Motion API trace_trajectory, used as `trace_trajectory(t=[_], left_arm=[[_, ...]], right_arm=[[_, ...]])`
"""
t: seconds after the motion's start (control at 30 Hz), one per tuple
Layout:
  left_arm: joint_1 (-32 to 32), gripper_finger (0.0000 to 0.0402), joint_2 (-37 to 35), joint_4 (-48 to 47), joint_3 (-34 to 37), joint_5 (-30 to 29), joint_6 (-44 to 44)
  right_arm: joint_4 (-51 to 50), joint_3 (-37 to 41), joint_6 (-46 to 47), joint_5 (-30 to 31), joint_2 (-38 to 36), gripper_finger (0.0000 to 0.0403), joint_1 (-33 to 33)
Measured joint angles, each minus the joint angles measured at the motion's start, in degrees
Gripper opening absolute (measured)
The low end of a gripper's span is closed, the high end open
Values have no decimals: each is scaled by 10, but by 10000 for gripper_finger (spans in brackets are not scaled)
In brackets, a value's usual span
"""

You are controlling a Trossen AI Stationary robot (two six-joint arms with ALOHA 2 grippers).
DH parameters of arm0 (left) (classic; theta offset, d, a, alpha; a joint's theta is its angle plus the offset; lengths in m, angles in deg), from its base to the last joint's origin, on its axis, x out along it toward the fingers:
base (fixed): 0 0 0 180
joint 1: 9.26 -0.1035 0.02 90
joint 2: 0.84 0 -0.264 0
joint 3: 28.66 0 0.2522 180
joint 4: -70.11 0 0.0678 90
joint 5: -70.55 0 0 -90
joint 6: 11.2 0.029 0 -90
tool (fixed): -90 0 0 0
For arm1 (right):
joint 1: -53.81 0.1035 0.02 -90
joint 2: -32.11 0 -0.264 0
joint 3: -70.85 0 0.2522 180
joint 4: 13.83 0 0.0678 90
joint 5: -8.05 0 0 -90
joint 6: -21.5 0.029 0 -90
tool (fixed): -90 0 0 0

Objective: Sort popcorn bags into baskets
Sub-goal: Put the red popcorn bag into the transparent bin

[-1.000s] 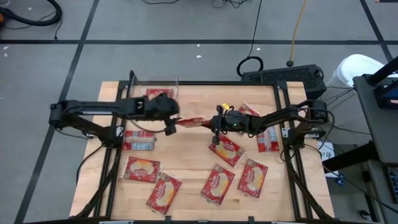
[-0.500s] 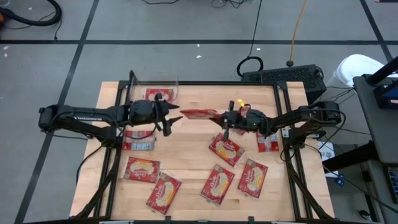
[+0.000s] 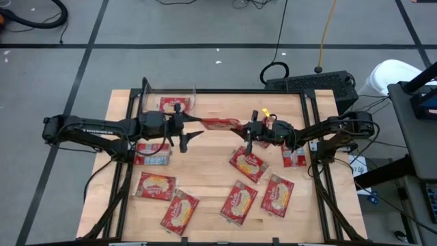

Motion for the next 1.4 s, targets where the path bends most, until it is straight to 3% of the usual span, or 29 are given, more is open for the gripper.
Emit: trace_trajectory(t=[0.4, 0.57, 0.8, 0.9, 1.03, 1.27, 1.4], left_arm=[[-13, 237, 0, -8, -11, 5, 43], [-49, 236, 16, -22, -37, 85, 29], [-60, 236, 93, -170, -135, 102, 39], [-59, 231, 110, -178, -156, 116, 55], [-67, 179, 113, -180, -163, 144, 58], [-86, 29, 113, -203, -163, 150, 56], [-90, 20, 113, -204, -163, 151, 58]], right_arm=[[-2, 0, -12, -31, 0, 9, 0], [-2, 0, -19, -30, 0, 10, -1], [-2, 0, -33, -29, 0, 10, -1], [-6, 0, -32, -29, 0, 10, -1], [-11, 0, -40, -29, 0, 10, -1], [-10, -1, -55, -28, 0, 11, -1], [-10, -1, -56, -21, 0, 18, -1]])
